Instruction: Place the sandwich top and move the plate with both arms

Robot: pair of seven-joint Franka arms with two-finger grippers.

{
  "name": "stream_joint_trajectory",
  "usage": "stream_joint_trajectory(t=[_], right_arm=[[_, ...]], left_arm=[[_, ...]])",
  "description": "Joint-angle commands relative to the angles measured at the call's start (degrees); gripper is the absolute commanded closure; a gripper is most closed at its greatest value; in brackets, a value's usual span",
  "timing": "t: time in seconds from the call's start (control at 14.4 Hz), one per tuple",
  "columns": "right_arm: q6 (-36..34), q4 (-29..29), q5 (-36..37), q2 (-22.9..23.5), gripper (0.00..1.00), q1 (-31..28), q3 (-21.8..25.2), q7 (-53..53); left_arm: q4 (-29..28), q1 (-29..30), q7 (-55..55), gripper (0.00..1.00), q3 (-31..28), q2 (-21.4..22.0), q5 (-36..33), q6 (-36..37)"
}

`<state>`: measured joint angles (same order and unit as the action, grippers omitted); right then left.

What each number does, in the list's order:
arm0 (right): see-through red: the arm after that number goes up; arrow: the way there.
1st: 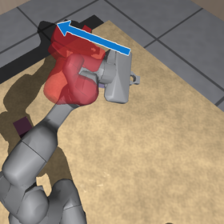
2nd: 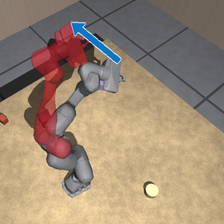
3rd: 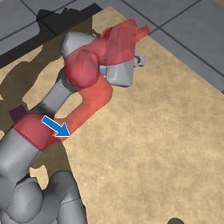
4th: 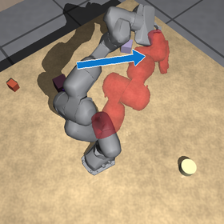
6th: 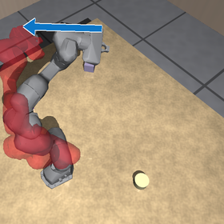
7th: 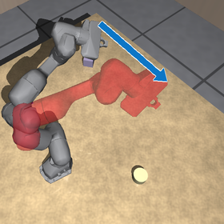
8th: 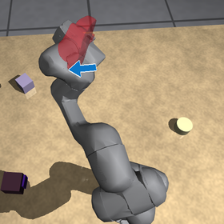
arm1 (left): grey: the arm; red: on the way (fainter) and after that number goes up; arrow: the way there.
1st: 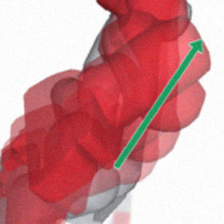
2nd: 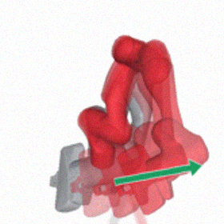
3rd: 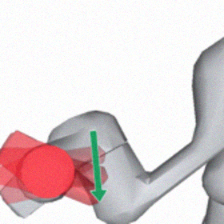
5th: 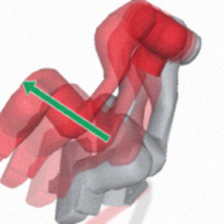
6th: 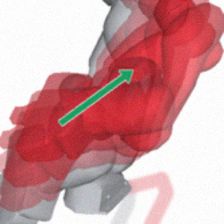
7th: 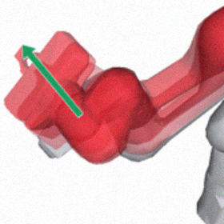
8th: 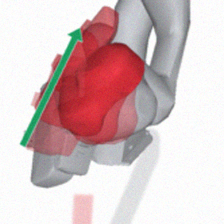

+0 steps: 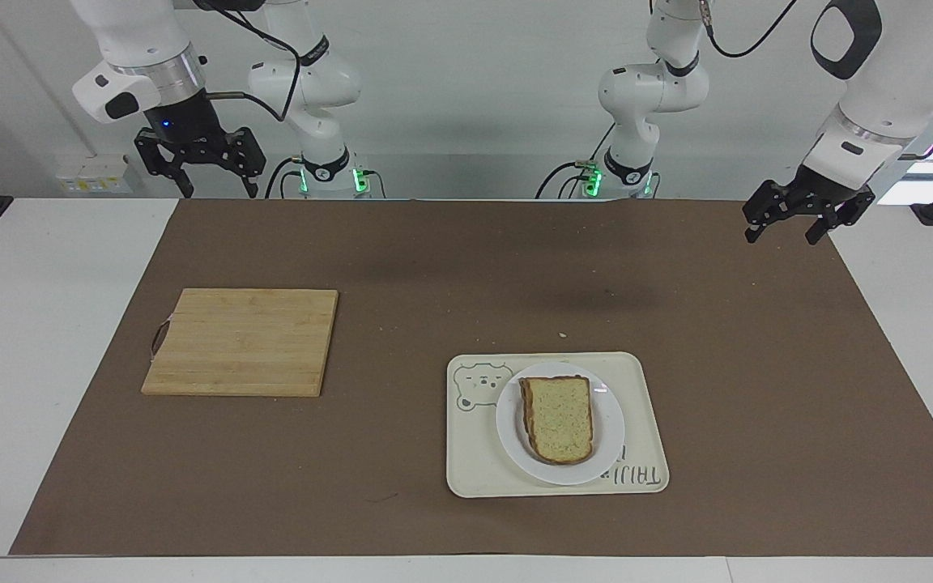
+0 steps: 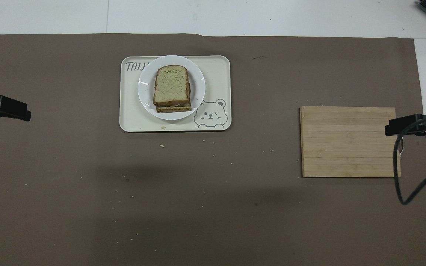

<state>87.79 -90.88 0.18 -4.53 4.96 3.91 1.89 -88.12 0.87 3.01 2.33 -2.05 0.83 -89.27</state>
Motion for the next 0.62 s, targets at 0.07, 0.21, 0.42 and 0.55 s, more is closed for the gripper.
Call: stream_joint_trajectory(t=[0.07, 0.21, 0.42, 0.55], right_arm=[[0.6, -0.7, -1.3, -0.6, 0.00, -0.4, 0.0, -1.6], [0.6, -1.0, -1.3, -0.7, 0.00, -0.4, 0.0, -1.5], [0.6, -1.1, -1.3, -0.7, 0.00, -0.4, -0.2, -1.6], [0.7, -1.1, -1.3, -0.7, 0.00, -0.4, -0.2, -1.5]], left_arm=[[0.1, 0.1, 0.2, 0.00, 0.7, 1.3, -1.4, 2.3], [0.0, 0.0, 0.2, 0.00, 1.2, 1.3, -1.4, 2.2], [-0.2, 0.0, 0.2, 0.00, 1.2, 1.4, -1.4, 2.3], [-0.3, 0.1, 0.2, 0.00, 1.2, 1.4, -1.4, 2.2]])
